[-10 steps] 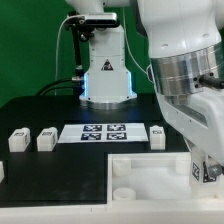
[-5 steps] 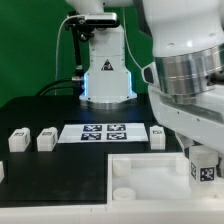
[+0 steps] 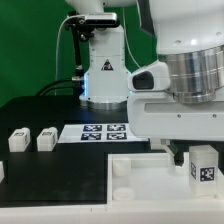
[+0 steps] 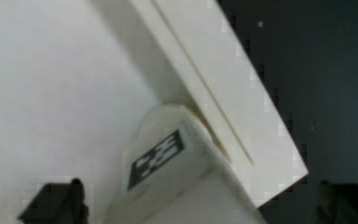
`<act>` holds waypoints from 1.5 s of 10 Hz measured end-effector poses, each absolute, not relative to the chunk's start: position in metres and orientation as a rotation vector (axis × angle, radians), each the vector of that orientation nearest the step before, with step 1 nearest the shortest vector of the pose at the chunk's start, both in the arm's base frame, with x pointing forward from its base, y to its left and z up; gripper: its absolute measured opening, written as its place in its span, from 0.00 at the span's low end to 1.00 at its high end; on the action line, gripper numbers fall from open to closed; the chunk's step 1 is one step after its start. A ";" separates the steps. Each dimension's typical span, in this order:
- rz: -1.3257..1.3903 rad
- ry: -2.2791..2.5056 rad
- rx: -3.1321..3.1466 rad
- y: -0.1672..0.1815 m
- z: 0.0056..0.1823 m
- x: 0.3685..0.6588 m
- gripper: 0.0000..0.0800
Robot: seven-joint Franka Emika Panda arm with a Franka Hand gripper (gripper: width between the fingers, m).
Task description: Assemble one leg
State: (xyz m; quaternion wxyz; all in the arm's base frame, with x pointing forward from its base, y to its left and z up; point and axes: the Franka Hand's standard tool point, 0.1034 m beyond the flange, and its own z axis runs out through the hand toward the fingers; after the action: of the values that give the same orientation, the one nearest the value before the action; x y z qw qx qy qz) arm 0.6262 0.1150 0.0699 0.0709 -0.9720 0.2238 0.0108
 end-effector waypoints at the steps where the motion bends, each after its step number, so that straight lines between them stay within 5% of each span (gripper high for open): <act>1: -0.008 0.390 -2.990 0.112 0.071 0.628 0.81; 5: -0.051 0.390 -2.979 0.112 0.069 0.631 0.78; 6: -0.031 0.612 -2.926 0.114 0.069 0.630 0.57; 7: -0.019 0.726 -2.897 0.114 0.069 0.630 0.57; 8: -0.008 0.871 -2.857 0.113 0.069 0.630 0.38; 15: 0.178 2.052 -2.056 0.102 0.066 0.628 0.38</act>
Offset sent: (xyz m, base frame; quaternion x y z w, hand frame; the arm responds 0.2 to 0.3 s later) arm 0.0000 0.0000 0.0000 0.0000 0.0000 0.0000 1.0000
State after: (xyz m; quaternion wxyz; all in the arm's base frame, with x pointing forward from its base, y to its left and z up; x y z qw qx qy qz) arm 0.6282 0.1021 0.0661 0.1156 -0.7018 0.7003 0.0609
